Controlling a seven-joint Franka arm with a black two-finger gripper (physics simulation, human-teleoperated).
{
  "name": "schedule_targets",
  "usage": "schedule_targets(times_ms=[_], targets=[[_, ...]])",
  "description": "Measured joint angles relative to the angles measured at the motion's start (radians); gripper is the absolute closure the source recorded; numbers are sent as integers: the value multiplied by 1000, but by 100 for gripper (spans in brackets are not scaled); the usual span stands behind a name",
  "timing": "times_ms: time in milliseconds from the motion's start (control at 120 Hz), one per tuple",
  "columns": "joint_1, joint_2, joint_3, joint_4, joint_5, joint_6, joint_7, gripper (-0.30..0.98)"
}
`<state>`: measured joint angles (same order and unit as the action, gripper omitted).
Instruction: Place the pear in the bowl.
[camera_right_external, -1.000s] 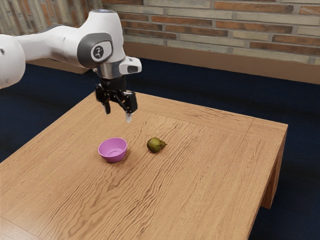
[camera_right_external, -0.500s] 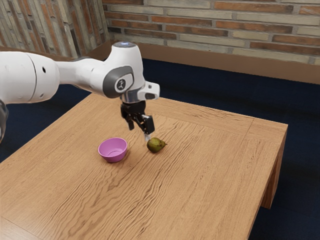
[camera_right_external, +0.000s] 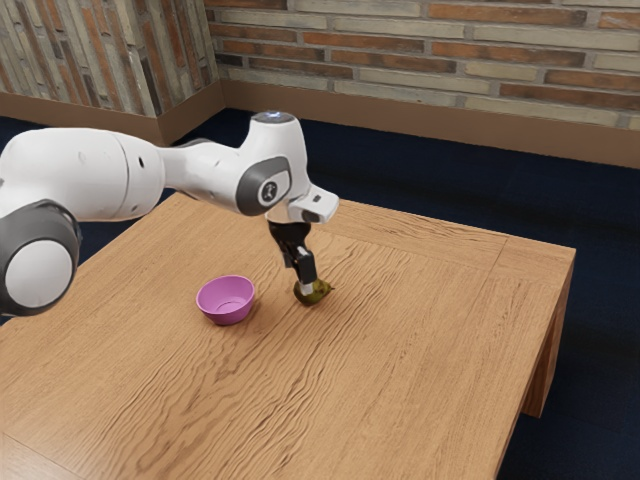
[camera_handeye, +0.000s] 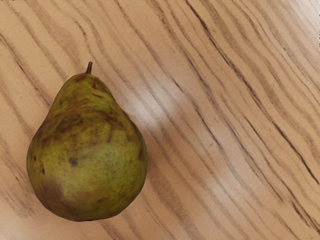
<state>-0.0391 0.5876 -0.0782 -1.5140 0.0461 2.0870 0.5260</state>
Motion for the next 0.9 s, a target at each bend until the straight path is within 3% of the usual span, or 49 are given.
schedule_targets(times_ms=[900], targets=[[8, 134, 6, 153, -8, 10, -78, 0]])
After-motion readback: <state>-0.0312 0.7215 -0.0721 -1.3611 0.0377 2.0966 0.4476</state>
